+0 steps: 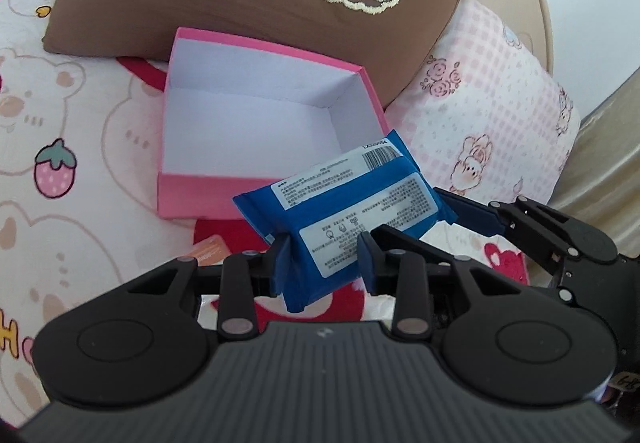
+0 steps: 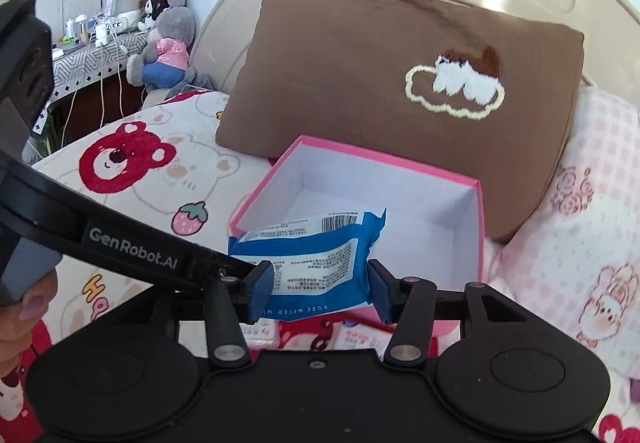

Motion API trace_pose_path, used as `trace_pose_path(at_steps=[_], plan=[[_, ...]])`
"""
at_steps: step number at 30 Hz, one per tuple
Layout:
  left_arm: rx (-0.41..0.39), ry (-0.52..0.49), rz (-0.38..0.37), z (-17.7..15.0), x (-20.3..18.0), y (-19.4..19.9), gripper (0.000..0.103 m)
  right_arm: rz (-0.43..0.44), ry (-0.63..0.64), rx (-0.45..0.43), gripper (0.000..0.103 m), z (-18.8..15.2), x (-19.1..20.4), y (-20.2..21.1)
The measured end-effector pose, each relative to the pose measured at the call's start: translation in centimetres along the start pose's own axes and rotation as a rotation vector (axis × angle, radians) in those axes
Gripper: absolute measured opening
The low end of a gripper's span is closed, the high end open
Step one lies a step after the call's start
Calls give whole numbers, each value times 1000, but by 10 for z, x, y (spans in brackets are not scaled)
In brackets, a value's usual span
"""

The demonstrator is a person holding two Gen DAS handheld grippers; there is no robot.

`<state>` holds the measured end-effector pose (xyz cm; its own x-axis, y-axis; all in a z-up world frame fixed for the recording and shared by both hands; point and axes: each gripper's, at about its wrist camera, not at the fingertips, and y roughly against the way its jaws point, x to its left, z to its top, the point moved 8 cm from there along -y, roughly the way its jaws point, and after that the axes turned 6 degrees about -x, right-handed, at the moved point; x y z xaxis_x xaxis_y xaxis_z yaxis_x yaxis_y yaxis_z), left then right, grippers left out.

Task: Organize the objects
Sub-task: 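Lift the blue packet with the right tool toward the pink box, then lower the packet into the pink box and open the right tool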

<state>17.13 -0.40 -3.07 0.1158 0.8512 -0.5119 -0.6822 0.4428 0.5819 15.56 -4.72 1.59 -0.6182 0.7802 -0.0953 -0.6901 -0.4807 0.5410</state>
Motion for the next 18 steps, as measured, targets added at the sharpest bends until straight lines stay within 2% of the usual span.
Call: trace_pose_path(at_steps=[18], plan=[[-54,-46,45,66,-3,-36,33,71,-79,-5,53,40,-44,-39]])
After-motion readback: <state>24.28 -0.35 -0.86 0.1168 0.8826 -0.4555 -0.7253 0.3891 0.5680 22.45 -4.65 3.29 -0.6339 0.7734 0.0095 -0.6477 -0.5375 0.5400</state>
